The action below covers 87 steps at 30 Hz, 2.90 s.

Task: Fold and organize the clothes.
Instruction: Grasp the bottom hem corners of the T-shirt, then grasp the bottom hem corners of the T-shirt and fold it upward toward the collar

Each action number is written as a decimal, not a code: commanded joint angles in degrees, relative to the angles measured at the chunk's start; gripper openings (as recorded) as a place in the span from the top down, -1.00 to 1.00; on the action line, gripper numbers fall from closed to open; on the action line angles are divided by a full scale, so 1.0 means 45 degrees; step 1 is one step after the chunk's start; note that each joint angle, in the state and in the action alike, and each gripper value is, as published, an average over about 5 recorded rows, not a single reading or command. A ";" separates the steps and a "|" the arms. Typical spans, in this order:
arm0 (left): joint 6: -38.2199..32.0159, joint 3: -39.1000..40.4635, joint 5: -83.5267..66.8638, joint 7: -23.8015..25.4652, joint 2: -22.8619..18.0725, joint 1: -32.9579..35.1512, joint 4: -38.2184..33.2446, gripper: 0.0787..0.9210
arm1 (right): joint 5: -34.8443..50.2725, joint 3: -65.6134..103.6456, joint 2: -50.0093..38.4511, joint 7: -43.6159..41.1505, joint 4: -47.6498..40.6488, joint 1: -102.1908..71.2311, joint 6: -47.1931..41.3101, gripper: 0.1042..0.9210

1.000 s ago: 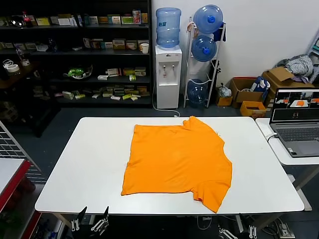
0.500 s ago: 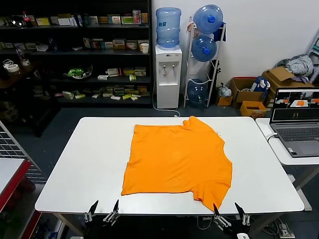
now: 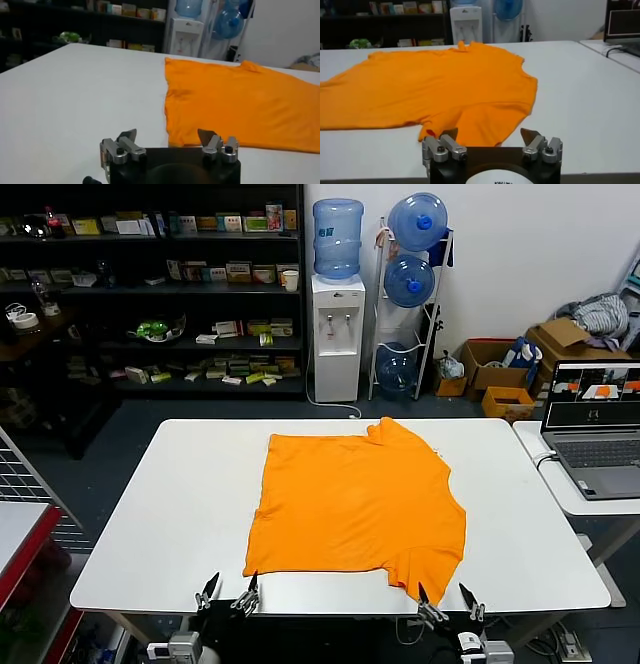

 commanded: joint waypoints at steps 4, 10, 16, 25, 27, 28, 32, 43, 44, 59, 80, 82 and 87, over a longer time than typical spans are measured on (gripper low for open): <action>0.0126 0.0510 0.0066 -0.0199 -0.0261 -0.0719 0.0704 -0.76 | -0.0032 -0.0215 0.0148 0.0127 -0.0456 0.0545 -0.0198 -0.74; 0.0127 0.0621 0.0112 -0.0270 -0.0307 -0.0826 0.0939 -0.54 | -0.0247 -0.0314 0.0221 0.0108 -0.0409 0.0416 -0.0120 -0.43; 0.0116 0.0742 0.0152 -0.0316 -0.0404 -0.0909 0.1105 -0.13 | -0.0320 -0.0279 0.0183 0.0098 -0.0264 0.0193 -0.0026 -0.01; 0.0074 0.0809 0.0193 -0.0399 -0.0420 -0.1044 0.1120 0.49 | -0.0300 -0.0223 0.0139 0.0105 0.0054 -0.0100 0.0108 0.63; 0.0072 0.0813 0.0163 -0.0458 -0.0372 -0.0974 0.0919 0.61 | -0.0237 -0.0215 0.0062 0.0136 0.0240 -0.0232 0.0144 0.76; 0.0077 0.0816 0.0124 -0.0489 -0.0318 -0.0918 0.0766 0.69 | -0.0184 -0.0207 0.0002 0.0161 0.0370 -0.0324 0.0159 0.83; 0.0215 0.0828 -0.0425 -0.0690 0.0230 -0.0428 -0.0167 0.91 | 0.0336 -0.0122 -0.0450 0.0374 0.1140 -0.0935 0.0144 0.95; 0.0606 0.0518 -0.2284 -0.1430 0.2091 0.2014 -0.2773 0.95 | 0.1512 0.0333 -0.1763 0.1113 0.3446 -0.3989 0.0284 0.95; 0.0600 0.0482 -0.2308 -0.1444 0.2116 0.2123 -0.2878 0.95 | 0.1527 0.0369 -0.1769 0.1137 0.3557 -0.4172 0.0352 0.95; -0.0270 0.0694 -0.2533 -0.0921 0.1619 -0.1449 -0.1398 0.95 | 0.2976 -0.0266 -0.2055 0.1987 0.1665 0.1690 0.1081 0.95; -0.0199 0.2017 -0.2637 -0.1091 0.1670 -0.4996 0.1686 0.95 | 0.3992 -0.2888 -0.2792 0.3144 -0.2310 0.7008 0.0365 0.95; -0.0155 0.2067 -0.2630 -0.1112 0.1632 -0.5059 0.1768 0.95 | 0.3987 -0.3026 -0.2754 0.3102 -0.2441 0.7104 0.0318 0.95; 0.0270 0.2074 -0.2602 -0.1000 0.1526 -0.5109 0.1870 0.95 | 0.3941 -0.3300 -0.2601 0.2816 -0.2604 0.7171 0.0176 0.89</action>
